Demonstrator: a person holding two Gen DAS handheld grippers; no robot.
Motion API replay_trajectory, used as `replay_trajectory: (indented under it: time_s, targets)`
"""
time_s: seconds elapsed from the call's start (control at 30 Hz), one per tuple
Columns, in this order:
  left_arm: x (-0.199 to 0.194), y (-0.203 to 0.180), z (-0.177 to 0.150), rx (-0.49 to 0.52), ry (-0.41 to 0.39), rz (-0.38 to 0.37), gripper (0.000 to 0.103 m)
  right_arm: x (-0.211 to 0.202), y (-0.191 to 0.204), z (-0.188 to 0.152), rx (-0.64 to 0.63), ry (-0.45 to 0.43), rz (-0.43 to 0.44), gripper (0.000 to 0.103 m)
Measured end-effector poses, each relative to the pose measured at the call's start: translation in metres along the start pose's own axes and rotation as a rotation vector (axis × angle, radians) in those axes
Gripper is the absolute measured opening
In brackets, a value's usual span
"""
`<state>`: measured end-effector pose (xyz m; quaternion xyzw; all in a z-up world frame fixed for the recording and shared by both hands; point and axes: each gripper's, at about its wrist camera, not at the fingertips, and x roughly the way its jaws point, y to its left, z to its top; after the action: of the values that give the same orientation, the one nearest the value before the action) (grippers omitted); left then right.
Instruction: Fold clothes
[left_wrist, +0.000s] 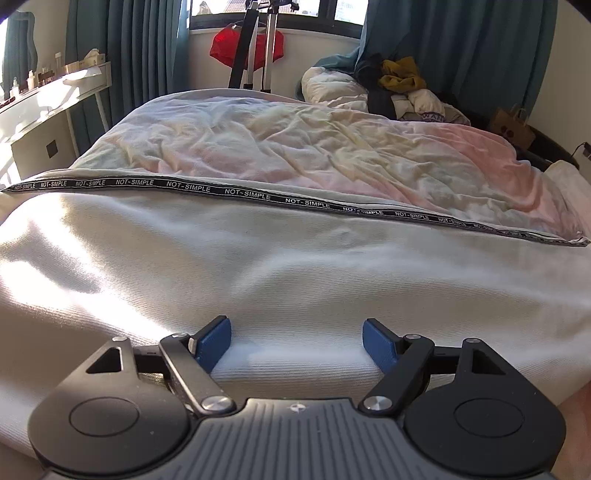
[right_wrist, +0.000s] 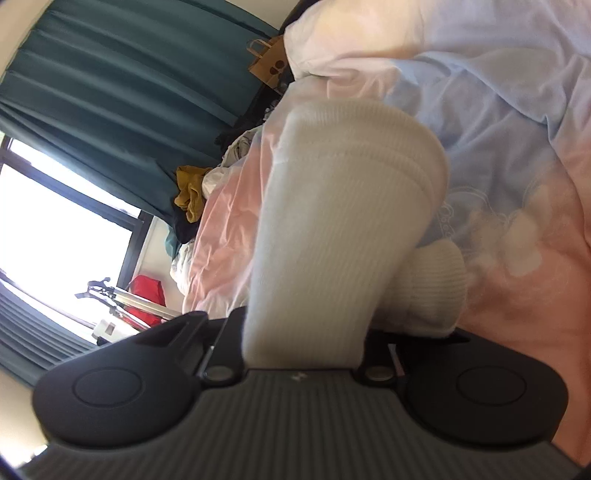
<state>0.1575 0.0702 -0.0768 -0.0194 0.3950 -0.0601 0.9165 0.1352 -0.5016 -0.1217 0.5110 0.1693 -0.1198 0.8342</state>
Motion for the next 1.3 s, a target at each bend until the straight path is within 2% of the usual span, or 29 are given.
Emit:
replay_trajectory:
  time_s: [0.2,0.37,0.47,0.6,0.8,0.9,0.97,1.03,1.1,1.13,1.23,1.3]
  targets:
    - [-0.010,0.020,0.011,-0.119,-0.029,-0.071,0.077,-0.043,0.085,-0.021,-0.352,-0.138,0.050,0.017]
    - [-0.030,0.044,0.023,-0.229,-0.114,-0.081,0.077,-0.071,0.177,-0.072,-0.752,-0.216,0.120,0.017]
    - [-0.041,0.063,0.028,-0.310,-0.154,-0.101,0.077,-0.081,0.223,-0.119,-0.984,-0.210,0.153,0.017]
    - [-0.057,0.087,0.033,-0.410,-0.217,-0.118,0.077,-0.082,0.253,-0.201,-1.285,-0.175,0.181,0.017]
    - [-0.066,0.116,0.032,-0.516,-0.248,-0.168,0.077,-0.068,0.229,-0.328,-1.660,-0.050,0.198,0.017]
    - [-0.064,0.117,0.031,-0.513,-0.239,-0.190,0.077,-0.058,0.202,-0.379,-1.788,0.088,0.173,0.018]
    - [-0.060,0.116,0.029,-0.508,-0.230,-0.204,0.077,-0.055,0.187,-0.391,-1.833,0.113,0.157,0.020]
    - [-0.055,0.115,0.029,-0.502,-0.219,-0.221,0.077,-0.058,0.186,-0.388,-1.833,0.145,0.167,0.022]
    - [-0.051,0.112,0.028,-0.494,-0.208,-0.243,0.078,-0.062,0.190,-0.381,-1.817,0.190,0.186,0.029]
    - [-0.049,0.111,0.029,-0.490,-0.202,-0.247,0.077,-0.064,0.192,-0.376,-1.809,0.214,0.196,0.037]
    - [-0.042,0.108,0.029,-0.489,-0.182,-0.258,0.077,-0.074,0.200,-0.368,-1.794,0.272,0.242,0.049]
    - [-0.040,0.107,0.028,-0.494,-0.170,-0.272,0.077,-0.084,0.199,-0.354,-1.720,0.297,0.297,0.057]
